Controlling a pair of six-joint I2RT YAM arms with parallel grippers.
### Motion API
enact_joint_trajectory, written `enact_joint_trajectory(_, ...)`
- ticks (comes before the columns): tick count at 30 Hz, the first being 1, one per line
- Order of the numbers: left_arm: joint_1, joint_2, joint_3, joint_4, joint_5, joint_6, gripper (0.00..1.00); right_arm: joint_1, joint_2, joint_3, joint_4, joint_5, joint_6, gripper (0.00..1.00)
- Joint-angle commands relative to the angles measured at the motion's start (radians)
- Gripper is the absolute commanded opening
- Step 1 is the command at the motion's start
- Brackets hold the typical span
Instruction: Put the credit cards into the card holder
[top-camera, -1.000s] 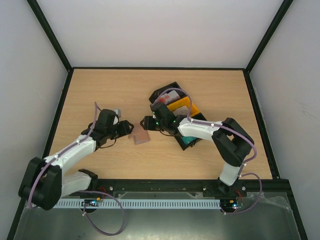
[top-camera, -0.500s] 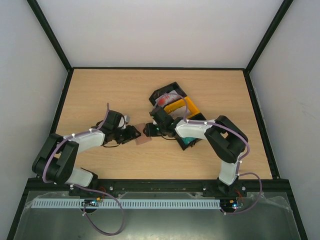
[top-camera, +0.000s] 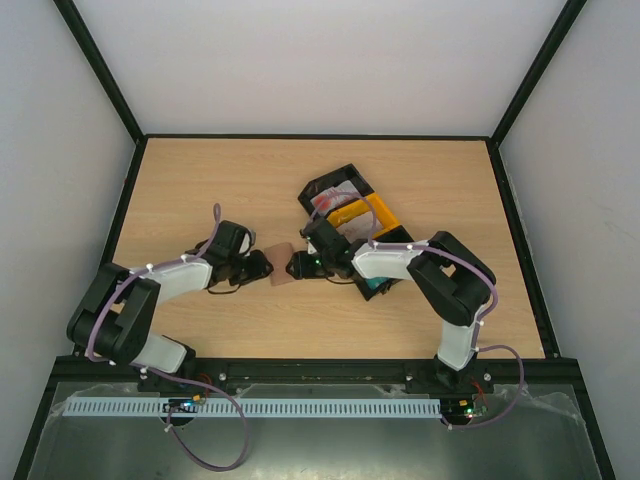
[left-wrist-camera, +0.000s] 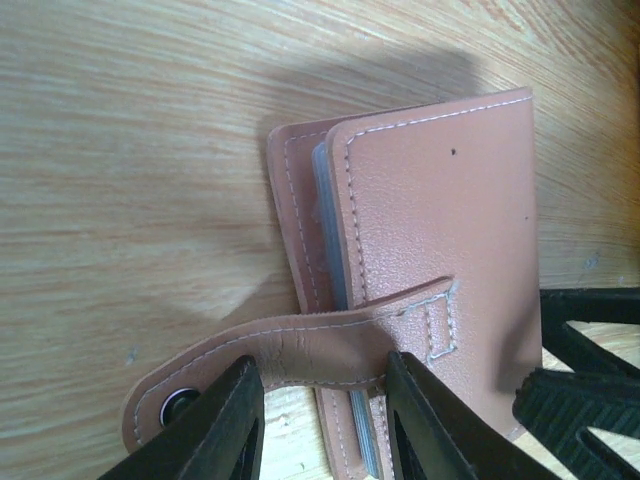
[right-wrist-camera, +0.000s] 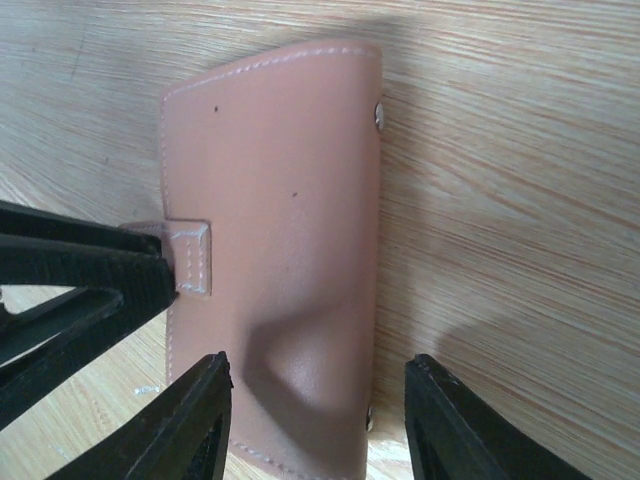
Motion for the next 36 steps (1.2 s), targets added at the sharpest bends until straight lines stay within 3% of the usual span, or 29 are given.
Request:
enact_joint_trajectory(1,0.002,0.072,-0.011,-0.104,-0.109,0.048,0.36,-0.023,0.024,-0.023,0.077,-0.071,0.022,0.47)
enact_joint_trajectory(9,0.002,0.123,-0.037,-0.111,-0.148,0.064,0.26,-0.038,0.116,-0.052,0.24,-0.227,0.115,0.47)
enact_joint_trajectory(15,0.002,0.129,-0.053,-0.089,-0.159,0.049,0.23,-0.039,0.159,-0.124,0.552,-0.313,0.274,0.46)
enact_joint_trajectory(19,0.002,0.116,-0.051,-0.078,-0.147,0.045,0.22,-0.039,0.152,-0.135,0.597,-0.276,0.303,0.38)
enact_joint_trajectory(21,0.002,0.098,-0.048,-0.073,-0.137,0.045,0.23,-0.039,0.142,-0.133,0.588,-0.251,0.299,0.27)
enact_joint_trajectory(23,0.002,0.065,-0.044,-0.074,-0.125,0.042,0.25,-0.039,0.125,-0.122,0.546,-0.222,0.276,0.11)
enact_joint_trajectory(25,0.002,0.011,-0.036,-0.084,-0.119,0.034,0.33,-0.039,0.099,-0.097,0.443,-0.184,0.229,0.02)
enact_joint_trajectory(30,0.002,-0.161,0.032,-0.199,-0.145,0.04,0.49,-0.039,0.002,-0.019,0.106,-0.036,0.063,0.02)
enact_joint_trajectory(36,0.004,-0.373,0.103,-0.325,-0.225,0.031,0.59,-0.013,-0.152,0.053,-0.3,0.252,-0.094,0.02)
